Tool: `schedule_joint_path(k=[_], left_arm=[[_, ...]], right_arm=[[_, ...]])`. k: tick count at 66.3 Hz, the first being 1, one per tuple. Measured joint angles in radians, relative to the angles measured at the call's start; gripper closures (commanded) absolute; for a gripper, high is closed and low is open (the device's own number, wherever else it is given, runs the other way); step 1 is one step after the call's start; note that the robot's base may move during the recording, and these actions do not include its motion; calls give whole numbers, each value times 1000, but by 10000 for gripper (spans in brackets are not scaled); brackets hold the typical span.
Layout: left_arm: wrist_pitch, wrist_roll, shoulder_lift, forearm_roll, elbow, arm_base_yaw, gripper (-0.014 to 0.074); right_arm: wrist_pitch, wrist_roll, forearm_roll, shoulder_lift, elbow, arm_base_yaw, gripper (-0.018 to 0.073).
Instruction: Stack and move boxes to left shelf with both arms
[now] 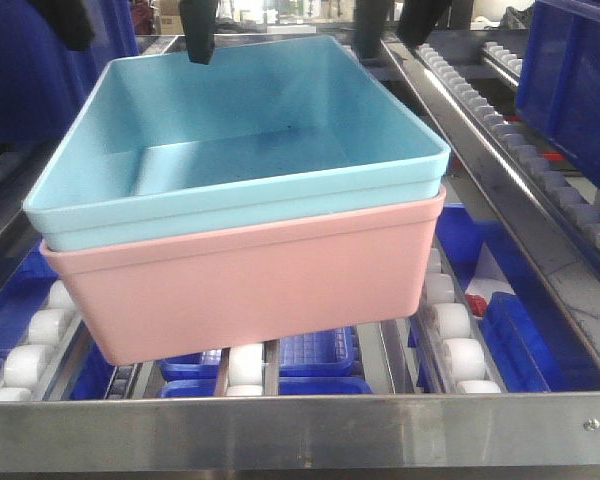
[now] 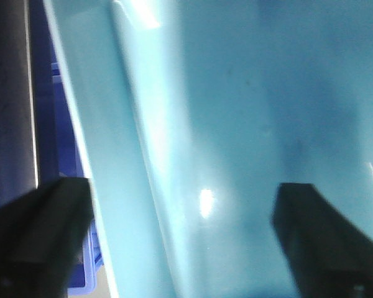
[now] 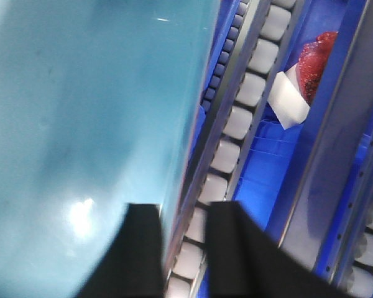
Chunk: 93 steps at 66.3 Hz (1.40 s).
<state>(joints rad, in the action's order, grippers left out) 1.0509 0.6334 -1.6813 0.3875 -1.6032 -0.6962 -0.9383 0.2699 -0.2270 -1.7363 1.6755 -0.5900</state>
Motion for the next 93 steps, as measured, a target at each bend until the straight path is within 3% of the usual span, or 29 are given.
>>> schedule_joint_path(k=[6,8,37,51,69,77,93], left_arm=[[1,2,0,9,0,0,580],[2,2,0,10,0,0,618],[-30,2,54,44,43,0,589],[-139,2,189,45,240,0,589],[-278,2,498,34,500,-8,589],[-318,-16,664,34,602,-61,589],[-404,-45,951,36,811,-264,589]], right_arm=[[54,0,-2,30,-68,0,512],[77,0,-2,42,-94,0,511],[352,0,-52,245,-383,0,511],[435,0,-69,356,-487,0,511],[533,0,-76,533,-681,0,511],[564,0,-76,660,-762,0,511],[570,0,-63,984,-925,0,511]])
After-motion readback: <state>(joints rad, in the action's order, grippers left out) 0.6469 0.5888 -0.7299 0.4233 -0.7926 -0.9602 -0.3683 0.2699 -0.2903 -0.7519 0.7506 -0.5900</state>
